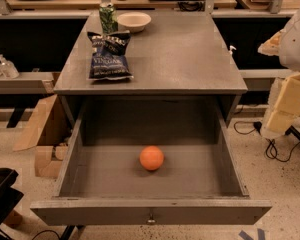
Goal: Pick orange from top drawer and place on counter
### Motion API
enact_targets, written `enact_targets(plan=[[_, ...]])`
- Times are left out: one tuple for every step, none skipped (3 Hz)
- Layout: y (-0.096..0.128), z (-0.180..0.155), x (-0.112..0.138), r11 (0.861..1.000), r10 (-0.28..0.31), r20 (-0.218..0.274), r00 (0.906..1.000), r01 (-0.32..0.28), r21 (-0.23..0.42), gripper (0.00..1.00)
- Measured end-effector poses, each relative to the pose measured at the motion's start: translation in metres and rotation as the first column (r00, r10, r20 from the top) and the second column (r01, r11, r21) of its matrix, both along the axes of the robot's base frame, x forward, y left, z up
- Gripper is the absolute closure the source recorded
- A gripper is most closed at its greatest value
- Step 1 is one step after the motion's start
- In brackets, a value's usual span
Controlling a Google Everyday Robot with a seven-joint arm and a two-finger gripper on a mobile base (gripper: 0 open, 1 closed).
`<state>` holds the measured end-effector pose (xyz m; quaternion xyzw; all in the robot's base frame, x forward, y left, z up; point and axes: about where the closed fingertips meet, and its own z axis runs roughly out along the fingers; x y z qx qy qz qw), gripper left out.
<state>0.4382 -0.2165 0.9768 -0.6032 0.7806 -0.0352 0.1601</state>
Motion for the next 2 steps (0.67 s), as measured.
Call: enact_targets(plan=[[0.000, 0.000, 0.000, 1.000, 0.000, 0.000, 1.0000, 0.000, 0.000, 0.00], [0.015, -0.041, 0.018, 0.996, 0.003, 0.015, 0.9999, -0.004, 0.087, 0.00]])
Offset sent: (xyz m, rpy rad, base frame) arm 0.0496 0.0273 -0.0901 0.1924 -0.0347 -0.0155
